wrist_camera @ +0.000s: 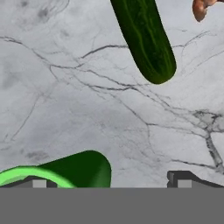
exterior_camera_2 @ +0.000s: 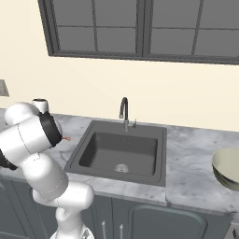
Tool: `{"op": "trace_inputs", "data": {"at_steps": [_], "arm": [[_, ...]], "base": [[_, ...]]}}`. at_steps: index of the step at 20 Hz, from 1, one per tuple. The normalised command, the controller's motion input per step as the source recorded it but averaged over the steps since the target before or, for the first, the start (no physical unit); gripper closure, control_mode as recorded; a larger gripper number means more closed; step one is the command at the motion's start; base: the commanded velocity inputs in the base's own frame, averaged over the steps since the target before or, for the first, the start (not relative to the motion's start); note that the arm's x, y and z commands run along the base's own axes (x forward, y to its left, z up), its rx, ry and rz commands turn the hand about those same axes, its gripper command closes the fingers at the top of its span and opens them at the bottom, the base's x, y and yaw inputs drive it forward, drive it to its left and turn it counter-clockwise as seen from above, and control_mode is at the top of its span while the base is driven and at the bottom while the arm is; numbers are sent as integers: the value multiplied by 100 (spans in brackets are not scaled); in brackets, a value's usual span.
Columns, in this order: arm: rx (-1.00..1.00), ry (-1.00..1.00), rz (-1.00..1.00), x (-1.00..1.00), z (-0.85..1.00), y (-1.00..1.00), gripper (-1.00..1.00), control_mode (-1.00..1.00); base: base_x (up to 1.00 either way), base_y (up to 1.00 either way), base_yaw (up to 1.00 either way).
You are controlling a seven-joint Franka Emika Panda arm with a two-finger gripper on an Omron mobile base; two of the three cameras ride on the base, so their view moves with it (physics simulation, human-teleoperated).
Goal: Remove the cucumber and mushroom from the sink. Then move the bowl and cup from the counter to the sink for washing.
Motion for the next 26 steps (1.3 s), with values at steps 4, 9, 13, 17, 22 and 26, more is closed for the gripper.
{"op": "trace_inputs", "data": {"at_steps": [4,9,13,17,22,26], "arm": [[0,-1,0,-23,-8,5,-100,-100],[0,-3,-3,-27,-9,0,-100,-100],[0,-3,-4,-15,-17,-4,-100,-100],[-4,0,-6,-4,-23,-6,100,-100],[-6,0,-5,0,-29,-6,100,-100],[-4,0,-5,0,-30,0,100,-100]], "base": [[0,0,0],[0,0,0],[0,0,0],[0,0,0],[0,0,0],[0,0,0]]}}
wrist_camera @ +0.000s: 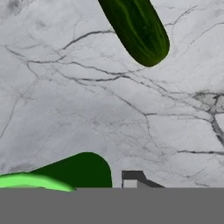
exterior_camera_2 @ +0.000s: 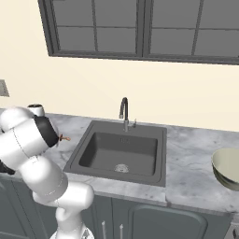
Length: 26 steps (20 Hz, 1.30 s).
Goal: Remove the cucumber and mushroom from the sink. Then move the bowl and cup from the counter to the sink for washing.
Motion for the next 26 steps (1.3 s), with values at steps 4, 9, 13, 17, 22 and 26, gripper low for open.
{"op": "trace_inputs", "data": {"at_steps": [4,9,13,17,22,26], "arm": [[0,0,-3,-1,-27,-4,100,-100],[0,-6,0,-12,3,-10,100,-100],[0,0,0,-15,20,-17,100,-100],[0,0,0,-12,23,-25,100,-100],[0,0,0,-15,35,-18,100,-100],[1,0,0,-16,34,-20,100,-100]], "base": [[0,0,0],[0,0,0],[0,0,0],[0,0,0],[0,0,0],[0,0,0]]}}
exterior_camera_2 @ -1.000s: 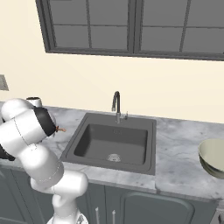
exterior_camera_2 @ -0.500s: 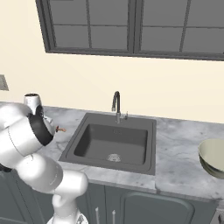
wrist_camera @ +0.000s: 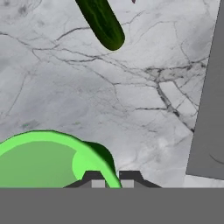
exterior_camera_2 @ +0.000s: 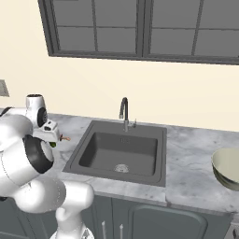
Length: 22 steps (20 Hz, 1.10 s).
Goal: Remove the cucumber and mushroom from the sink. Then move the bowl and cup from the counter to the sink for washing.
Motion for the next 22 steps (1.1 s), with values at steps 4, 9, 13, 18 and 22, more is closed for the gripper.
{"op": "trace_inputs", "data": {"at_steps": [4,9,13,18,22], "arm": [[3,3,4,-13,24,-23,100,-100],[0,3,1,-14,14,-29,100,-100],[0,5,6,-13,-1,-35,100,-100],[3,0,0,-12,-2,-33,100,-100],[3,0,0,-13,0,-42,100,-100]], "base": [[0,0,0],[0,0,0],[0,0,0],[0,0,0],[0,0,0]]}}
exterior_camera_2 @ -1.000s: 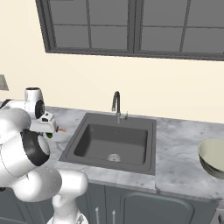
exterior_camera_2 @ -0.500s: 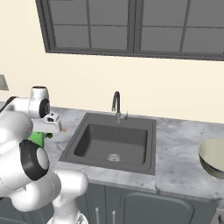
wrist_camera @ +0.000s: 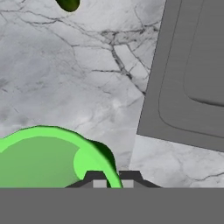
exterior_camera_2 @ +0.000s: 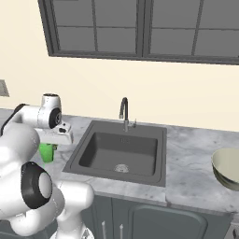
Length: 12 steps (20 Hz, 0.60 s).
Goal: Remove the cucumber and mushroom from the sink. Then move the bowl and cup from the counter to the sink for washing.
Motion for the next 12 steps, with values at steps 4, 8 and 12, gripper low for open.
{"op": "trace_inputs", "data": {"at_steps": [4,8,12], "arm": [[4,0,0,-13,0,-45,100,-100],[2,-3,-3,-6,4,-41,100,-100],[2,-4,-5,-2,3,-37,100,-100]], "base": [[0,0,0],[0,0,0],[0,0,0]]}}
